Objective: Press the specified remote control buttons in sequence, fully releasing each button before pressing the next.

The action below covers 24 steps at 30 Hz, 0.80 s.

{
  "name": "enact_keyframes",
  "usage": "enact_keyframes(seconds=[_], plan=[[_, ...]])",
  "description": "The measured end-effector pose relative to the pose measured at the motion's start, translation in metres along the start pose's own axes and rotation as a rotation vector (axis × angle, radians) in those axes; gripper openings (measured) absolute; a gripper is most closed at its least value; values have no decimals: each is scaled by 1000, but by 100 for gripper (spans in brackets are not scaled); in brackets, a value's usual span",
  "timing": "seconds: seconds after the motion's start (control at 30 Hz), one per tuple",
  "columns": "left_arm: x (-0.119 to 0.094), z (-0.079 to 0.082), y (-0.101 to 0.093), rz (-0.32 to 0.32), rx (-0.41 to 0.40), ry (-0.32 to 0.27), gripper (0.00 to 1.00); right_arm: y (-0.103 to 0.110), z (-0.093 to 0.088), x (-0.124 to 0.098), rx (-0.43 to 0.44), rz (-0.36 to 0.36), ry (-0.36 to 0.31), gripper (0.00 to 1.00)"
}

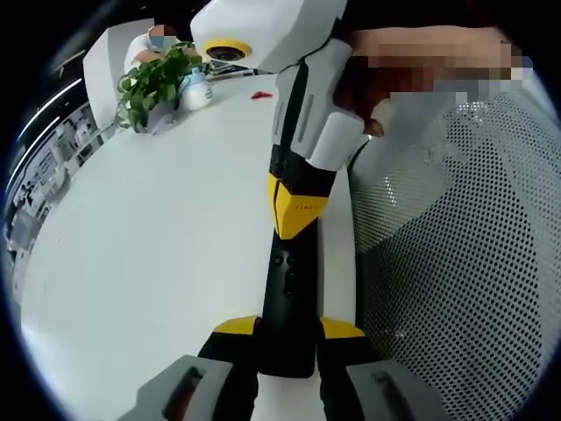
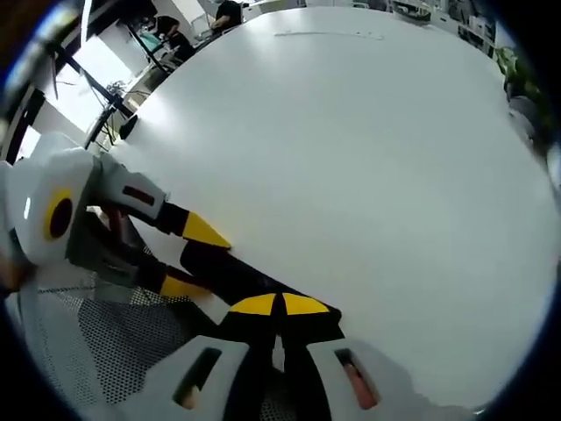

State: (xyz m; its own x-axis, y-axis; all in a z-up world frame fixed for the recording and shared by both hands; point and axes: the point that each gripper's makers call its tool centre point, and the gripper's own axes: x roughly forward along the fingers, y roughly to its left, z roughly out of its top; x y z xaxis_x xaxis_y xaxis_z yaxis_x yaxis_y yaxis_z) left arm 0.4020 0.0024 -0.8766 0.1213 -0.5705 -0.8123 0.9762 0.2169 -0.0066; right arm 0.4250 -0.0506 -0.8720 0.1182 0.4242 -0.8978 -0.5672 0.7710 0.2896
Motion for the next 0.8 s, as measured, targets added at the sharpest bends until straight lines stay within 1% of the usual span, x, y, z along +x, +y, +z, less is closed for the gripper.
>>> enact_keyframes(seconds=[0.2,0.33,0.43,0.53,0.7,0.8], plan=[[0,0,0,1,-1,1,25,2,0,1,-79,-32,3,0],[0,0,0,1,-4,0,25,1,0,0,-82,-34,-4,0],[0,0,1,1,-5,-1,25,0,0,-1,-56,-23,-12,0],[1,0,1,2,-6,-3,25,1,0,-1,-54,-21,-21,0],[1,1,1,2,-7,-4,25,3,0,0,-105,-42,-23,0],[1,0,1,3,-8,-4,25,2,0,-1,-102,-45,-23,0]])
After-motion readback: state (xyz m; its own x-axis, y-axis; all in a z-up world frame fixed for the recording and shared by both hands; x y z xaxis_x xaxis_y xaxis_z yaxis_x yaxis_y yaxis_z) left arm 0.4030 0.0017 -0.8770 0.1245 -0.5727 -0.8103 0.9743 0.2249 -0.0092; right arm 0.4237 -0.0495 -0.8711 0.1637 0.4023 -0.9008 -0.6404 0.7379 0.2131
